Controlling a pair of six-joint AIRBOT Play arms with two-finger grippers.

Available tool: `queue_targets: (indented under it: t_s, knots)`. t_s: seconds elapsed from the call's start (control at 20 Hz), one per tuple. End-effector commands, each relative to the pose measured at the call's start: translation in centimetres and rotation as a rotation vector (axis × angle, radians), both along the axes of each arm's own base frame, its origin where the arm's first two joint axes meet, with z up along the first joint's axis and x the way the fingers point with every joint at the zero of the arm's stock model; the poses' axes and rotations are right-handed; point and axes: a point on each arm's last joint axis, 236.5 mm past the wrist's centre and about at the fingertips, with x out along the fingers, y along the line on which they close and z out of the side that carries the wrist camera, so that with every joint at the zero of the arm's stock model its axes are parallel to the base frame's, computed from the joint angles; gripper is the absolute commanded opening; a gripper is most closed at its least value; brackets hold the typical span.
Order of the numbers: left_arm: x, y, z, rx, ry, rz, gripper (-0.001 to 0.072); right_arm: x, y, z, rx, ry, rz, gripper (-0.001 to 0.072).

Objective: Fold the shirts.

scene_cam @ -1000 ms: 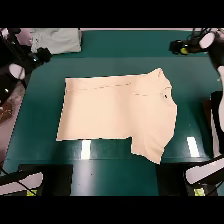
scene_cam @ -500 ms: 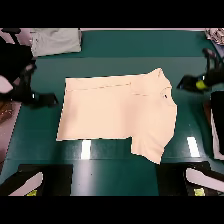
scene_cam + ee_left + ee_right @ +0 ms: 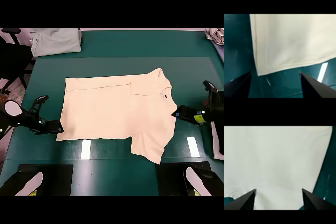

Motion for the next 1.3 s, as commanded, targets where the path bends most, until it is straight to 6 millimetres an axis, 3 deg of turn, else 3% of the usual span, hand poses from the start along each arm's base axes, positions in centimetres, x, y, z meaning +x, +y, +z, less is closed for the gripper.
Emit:
queue_targets:
  t_s: [0.0,0.2,0.45,0.6,0.65,0.75,0.9,1.0,1.25]
  knots:
    - [0.9,0.2,-1.7,0.005,-0.009,0.000,0.0719,-2.3,1.0,-0.3,0.063,-0.005,-0.036,0.0646]
    - [2.2,1.0,-3.3,0.039,-0.020,0.013,0.0719,-3.7,1.0,-0.3,0.058,-0.007,-0.043,0.0647]
    - [2.3,0.3,-4.4,0.009,0.003,-0.010,0.0687,-4.6,0.9,-0.5,0.046,0.025,-0.035,0.0672]
    - [2.3,-1.9,-3.6,-0.089,-0.007,-0.044,0.0235,-5.4,0.8,-1.3,0.049,0.089,-0.030,0.0689]
    - [2.3,-2.9,-3.2,-0.136,-0.014,-0.058,0.0217,-5.7,0.6,-1.6,0.040,0.107,-0.028,0.0689]
    - [2.3,-3.9,-2.6,-0.180,-0.017,-0.064,0.0026,-6.2,-0.2,-2.1,0.007,0.138,-0.042,0.0689]
    - [2.0,-4.5,-2.2,-0.209,-0.004,-0.063,0.0025,-6.9,-0.3,-2.7,0.006,0.169,-0.050,0.0689]
    - [1.9,-4.6,-1.6,-0.218,0.006,-0.075,0.0025,-8.2,0.5,-4.1,0.039,0.223,-0.047,0.0689]
    - [3.9,-5.5,0.8,-0.264,-0.042,-0.056,0.0025,-11.6,2.0,-7.1,0.093,0.351,-0.075,0.0689]
